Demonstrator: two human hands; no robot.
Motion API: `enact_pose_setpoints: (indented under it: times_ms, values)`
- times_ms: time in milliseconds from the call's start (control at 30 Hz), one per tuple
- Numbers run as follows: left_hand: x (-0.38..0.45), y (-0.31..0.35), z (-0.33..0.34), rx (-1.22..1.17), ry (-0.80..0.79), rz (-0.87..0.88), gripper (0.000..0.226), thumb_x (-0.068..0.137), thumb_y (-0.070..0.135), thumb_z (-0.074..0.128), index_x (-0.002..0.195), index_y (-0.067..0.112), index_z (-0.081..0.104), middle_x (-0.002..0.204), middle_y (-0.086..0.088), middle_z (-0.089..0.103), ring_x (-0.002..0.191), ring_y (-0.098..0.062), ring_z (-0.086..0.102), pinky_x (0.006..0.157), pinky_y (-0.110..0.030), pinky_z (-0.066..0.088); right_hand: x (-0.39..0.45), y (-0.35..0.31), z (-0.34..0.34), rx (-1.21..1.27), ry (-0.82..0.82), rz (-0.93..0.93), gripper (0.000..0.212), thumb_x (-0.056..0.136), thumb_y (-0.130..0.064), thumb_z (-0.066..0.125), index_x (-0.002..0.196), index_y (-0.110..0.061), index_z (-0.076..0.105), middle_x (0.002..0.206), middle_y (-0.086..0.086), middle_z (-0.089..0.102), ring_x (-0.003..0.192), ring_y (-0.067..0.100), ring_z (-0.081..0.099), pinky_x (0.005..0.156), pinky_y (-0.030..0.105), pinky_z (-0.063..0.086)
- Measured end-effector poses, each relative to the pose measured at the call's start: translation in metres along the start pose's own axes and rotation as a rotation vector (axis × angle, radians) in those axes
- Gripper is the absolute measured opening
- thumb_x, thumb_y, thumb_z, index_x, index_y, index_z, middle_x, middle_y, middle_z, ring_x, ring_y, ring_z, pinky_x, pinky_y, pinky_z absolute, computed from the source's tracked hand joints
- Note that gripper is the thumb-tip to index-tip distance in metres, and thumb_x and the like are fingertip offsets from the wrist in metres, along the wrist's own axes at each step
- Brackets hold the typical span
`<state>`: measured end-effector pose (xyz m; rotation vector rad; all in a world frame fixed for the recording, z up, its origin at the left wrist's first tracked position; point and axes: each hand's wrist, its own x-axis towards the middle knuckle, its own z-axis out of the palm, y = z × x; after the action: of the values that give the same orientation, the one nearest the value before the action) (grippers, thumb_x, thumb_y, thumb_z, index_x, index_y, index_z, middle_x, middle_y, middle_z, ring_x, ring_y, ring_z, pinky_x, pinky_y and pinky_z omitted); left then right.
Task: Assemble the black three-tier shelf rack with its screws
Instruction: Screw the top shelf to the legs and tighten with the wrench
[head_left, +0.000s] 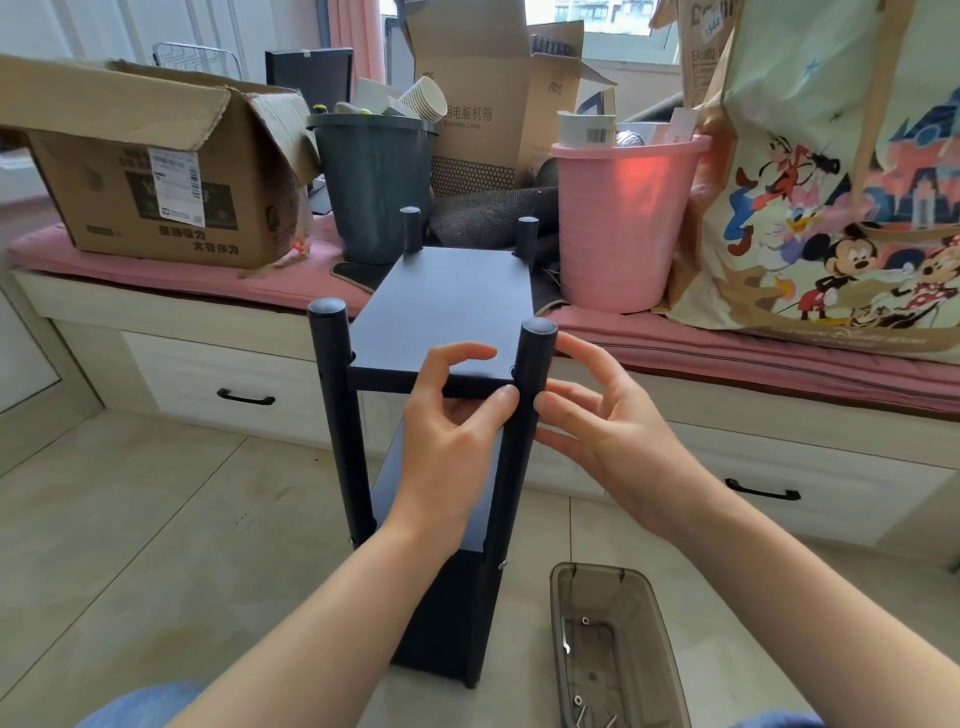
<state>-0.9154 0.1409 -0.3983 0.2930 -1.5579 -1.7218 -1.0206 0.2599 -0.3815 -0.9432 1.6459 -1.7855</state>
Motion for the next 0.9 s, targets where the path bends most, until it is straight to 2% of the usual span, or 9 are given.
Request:
enact_pose_setpoints:
  times_ms: [100,200,333,433,500,567,700,800,900]
  values:
    - [-0.001,0.007,-0.013,-0.020,-0.011,-0.049,0.032,0.078,0.017,0.069,0.105,0.035,0.067,0.102,-0.020,0.067,0.101,-0.039,0.069,0.096,-0.052,0.056,0.007,0.000,0.006,0.106,-0.109,0.020,0.068,0.081,-0.019,0.077,0.138,-0.044,0.049,0.126,0.012,0.067,0.114,0.028,0.066,0.098,0.039,0.054]
    - [-0.001,0.017,-0.028,-0.059,-0.063,-0.115,0.038,0.077,0.013,0.070,0.110,0.033,0.068,0.109,-0.033,0.065,0.106,-0.044,0.068,0.098,-0.049,0.056,0.013,0.000,0.014,0.209,-0.126,0.047,0.071,0.075,-0.012,0.080,0.136,-0.037,0.055,0.126,0.017,0.066,0.112,0.033,0.067,0.093,0.037,0.055]
    - [0.002,0.028,-0.052,-0.017,-0.138,-0.178,0.049,0.087,0.004,0.073,0.122,0.038,0.065,0.118,-0.025,0.068,0.106,-0.035,0.072,0.097,-0.038,0.058,0.020,0.001,0.031,0.276,-0.147,0.084,0.079,0.073,0.000,0.078,0.137,-0.037,0.052,0.122,0.023,0.066,0.109,0.037,0.068,0.095,0.040,0.055]
    - [0.004,0.039,-0.070,0.053,-0.124,-0.238,0.053,0.091,0.002,0.071,0.126,0.040,0.062,0.126,-0.022,0.064,0.108,-0.031,0.072,0.100,-0.043,0.056,0.024,-0.002,0.047,0.221,-0.135,0.094,0.089,0.060,-0.010,0.087,0.135,-0.043,0.052,0.125,0.026,0.062,0.108,0.036,0.069,0.101,0.045,0.052]
    - [0.005,0.046,-0.081,0.142,-0.148,-0.264,0.056,0.090,0.004,0.073,0.130,0.040,0.057,0.114,-0.014,0.073,0.104,-0.024,0.074,0.098,-0.042,0.057,0.027,-0.001,0.055,0.216,-0.130,0.089,0.090,0.057,-0.012,0.087,0.134,-0.042,0.052,0.123,0.028,0.062,0.107,0.036,0.069,0.102,0.046,0.051]
    - [0.002,0.053,-0.091,0.414,-0.179,-0.196,0.056,0.088,0.013,0.077,0.132,0.039,0.055,0.095,0.000,0.079,0.092,-0.011,0.075,0.092,-0.035,0.059,0.029,0.001,0.060,0.224,-0.126,0.074,0.087,0.056,-0.011,0.086,0.131,-0.041,0.055,0.118,0.028,0.065,0.105,0.036,0.069,0.102,0.047,0.051]
    - [-0.005,0.062,-0.102,0.887,0.054,0.255,0.028,0.082,0.024,0.081,0.108,0.029,0.073,0.061,0.008,0.062,0.060,-0.004,0.061,0.064,-0.010,0.047,0.034,0.005,0.064,0.193,-0.123,0.054,0.081,0.055,-0.014,0.088,0.125,-0.039,0.057,0.104,0.017,0.072,0.101,0.032,0.071,0.104,0.047,0.050]
    - [-0.002,0.063,-0.106,0.892,0.018,0.320,0.031,0.078,0.030,0.084,0.107,0.027,0.075,0.086,0.011,0.056,0.066,-0.014,0.053,0.064,-0.012,0.043,0.037,0.008,0.066,0.188,-0.128,0.046,0.077,0.055,-0.014,0.089,0.122,-0.035,0.057,0.103,0.017,0.071,0.099,0.034,0.071,0.104,0.049,0.049]
    - [0.000,0.059,-0.107,0.918,-0.078,0.260,0.057,0.071,0.055,0.076,0.123,0.032,0.069,0.117,0.016,0.054,0.081,-0.010,0.057,0.070,-0.014,0.048,0.039,0.009,0.068,0.202,-0.131,0.034,0.074,0.056,-0.013,0.088,0.120,-0.030,0.056,0.103,0.019,0.069,0.095,0.034,0.071,0.102,0.050,0.050]
